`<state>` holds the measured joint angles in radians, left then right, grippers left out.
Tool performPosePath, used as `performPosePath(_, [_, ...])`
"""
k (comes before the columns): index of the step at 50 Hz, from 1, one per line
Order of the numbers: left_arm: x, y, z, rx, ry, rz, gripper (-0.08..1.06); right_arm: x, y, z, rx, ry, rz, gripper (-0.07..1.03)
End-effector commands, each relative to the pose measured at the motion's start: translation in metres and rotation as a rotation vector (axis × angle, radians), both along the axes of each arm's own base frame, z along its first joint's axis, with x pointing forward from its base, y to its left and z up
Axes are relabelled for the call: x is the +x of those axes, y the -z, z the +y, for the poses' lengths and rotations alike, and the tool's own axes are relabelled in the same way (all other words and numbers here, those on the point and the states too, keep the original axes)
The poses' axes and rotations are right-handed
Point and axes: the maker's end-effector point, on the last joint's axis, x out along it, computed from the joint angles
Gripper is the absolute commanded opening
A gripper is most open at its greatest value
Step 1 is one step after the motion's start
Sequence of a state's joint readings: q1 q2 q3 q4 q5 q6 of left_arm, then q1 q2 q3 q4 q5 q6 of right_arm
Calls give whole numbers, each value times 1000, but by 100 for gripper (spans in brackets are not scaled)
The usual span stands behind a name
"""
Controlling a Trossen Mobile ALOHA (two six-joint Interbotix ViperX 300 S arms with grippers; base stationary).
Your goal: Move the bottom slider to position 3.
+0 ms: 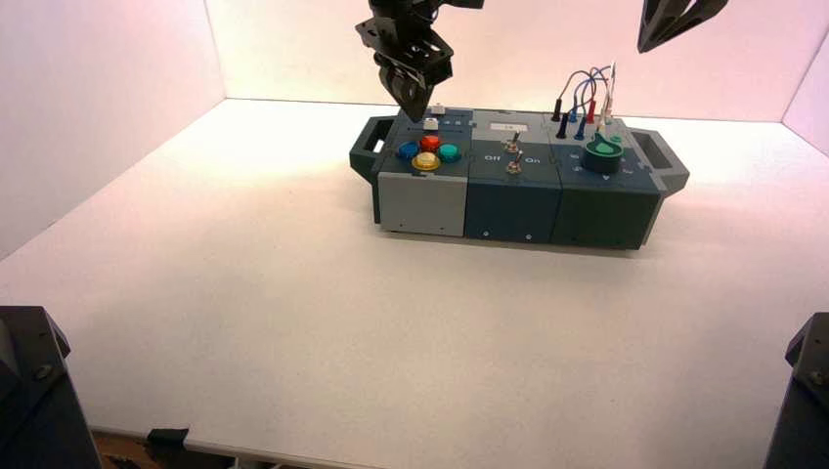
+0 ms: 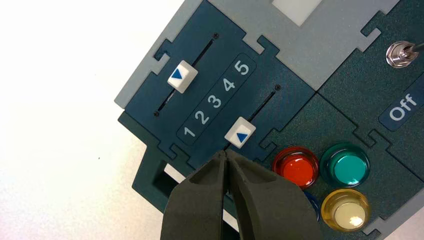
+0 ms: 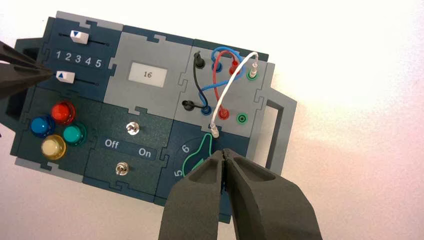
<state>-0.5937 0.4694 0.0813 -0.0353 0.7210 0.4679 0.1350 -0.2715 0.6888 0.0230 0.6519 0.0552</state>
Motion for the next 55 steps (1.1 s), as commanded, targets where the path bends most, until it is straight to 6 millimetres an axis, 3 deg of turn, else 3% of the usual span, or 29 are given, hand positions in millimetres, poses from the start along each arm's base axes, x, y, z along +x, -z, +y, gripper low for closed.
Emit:
performPosePath(1, [10,-20,-5,-26,3,-45,-3,3,-10,1,5,-2,-33,-2])
performPosePath(55, [14,-18,-10,-27,5,-41,-3,5,0,1,4,3,-10,-2])
